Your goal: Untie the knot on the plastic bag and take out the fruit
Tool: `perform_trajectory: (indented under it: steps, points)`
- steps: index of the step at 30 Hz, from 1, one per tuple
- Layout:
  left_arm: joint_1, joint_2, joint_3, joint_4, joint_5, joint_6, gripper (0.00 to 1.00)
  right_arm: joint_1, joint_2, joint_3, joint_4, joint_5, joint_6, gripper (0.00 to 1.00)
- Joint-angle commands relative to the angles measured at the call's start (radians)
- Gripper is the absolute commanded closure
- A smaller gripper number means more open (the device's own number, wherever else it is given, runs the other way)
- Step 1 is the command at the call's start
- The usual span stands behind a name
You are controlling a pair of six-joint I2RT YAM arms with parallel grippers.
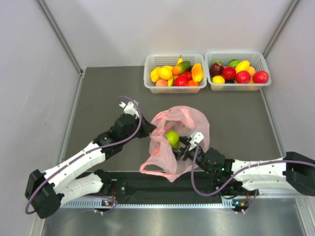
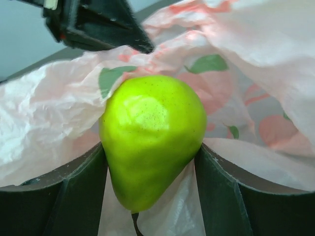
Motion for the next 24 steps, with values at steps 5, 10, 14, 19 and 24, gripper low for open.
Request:
perform_trajectory:
  steps: [5,10,14,19,24]
  points:
    - [0.002,-0.014,-0.073,0.021,0.015,0.023,1.00,0.008,-0.186,0.001,-0.197,0.235,0.056,1.00]
    - [0.000,0.000,-0.147,0.022,0.052,0.020,1.00,0.006,-0.206,0.039,-0.214,0.280,0.039,1.00]
    - [0.000,-0.002,-0.210,0.044,0.083,0.000,1.00,0.006,-0.231,0.056,-0.202,0.204,0.025,1.00]
    - [0.000,0.026,-0.181,0.094,0.100,-0.004,1.00,0.000,-0.264,0.081,-0.214,-0.146,0.017,1.00]
    - [-0.005,0.081,-0.111,0.121,0.121,0.014,1.00,-0.002,-0.292,0.094,-0.231,-0.272,0.019,1.00]
